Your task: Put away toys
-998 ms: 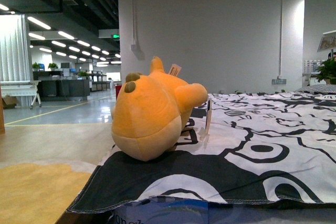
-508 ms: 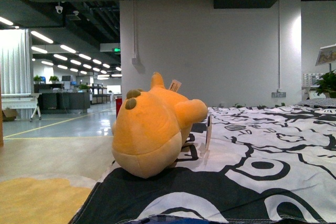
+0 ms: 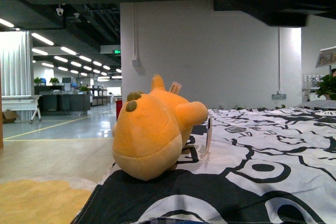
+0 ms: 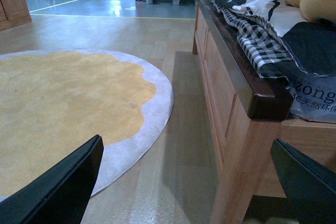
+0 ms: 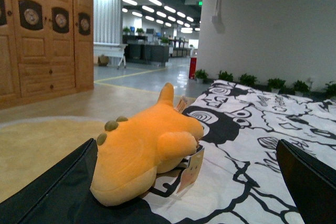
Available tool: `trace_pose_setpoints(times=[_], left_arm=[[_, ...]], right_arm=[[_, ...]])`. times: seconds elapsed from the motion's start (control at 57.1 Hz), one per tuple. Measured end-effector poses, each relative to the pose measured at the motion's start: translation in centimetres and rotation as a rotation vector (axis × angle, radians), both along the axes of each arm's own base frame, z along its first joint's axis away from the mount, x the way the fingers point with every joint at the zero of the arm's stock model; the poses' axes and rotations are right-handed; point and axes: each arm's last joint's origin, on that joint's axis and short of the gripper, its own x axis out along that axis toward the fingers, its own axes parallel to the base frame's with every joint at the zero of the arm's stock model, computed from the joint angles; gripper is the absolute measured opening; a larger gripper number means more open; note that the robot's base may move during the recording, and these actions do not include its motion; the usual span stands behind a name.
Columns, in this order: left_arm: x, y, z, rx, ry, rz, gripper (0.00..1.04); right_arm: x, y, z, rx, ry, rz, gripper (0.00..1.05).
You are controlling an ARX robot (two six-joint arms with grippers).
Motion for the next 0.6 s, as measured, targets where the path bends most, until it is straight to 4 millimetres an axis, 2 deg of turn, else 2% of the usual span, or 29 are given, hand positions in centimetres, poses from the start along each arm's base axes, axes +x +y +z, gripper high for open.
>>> trace_pose_setpoints(times=[0.14, 0.228, 0.403, 0.595], left_arm=[[0.0, 0.0, 0.0, 0.0, 0.0, 0.0, 0.99], [0.0, 0.0, 0.0, 0.0, 0.0, 0.0, 0.99], [0.0, 0.0, 0.0, 0.0, 0.0, 0.0, 0.99], [0.0, 0.0, 0.0, 0.0, 0.0, 0.0, 0.99]], right_arm=[[3.4, 1.5, 1.4, 0.008, 0.055, -0.017, 1.04], [4.7, 2.9, 2.1, 0.008, 0.07, -0.014, 1.04], [6.3, 6.8, 2.8, -0.036, 0.082, 0.012, 1.04], [8.2, 11.1, 2.6, -0.079, 0.108, 0.023, 1.04]])
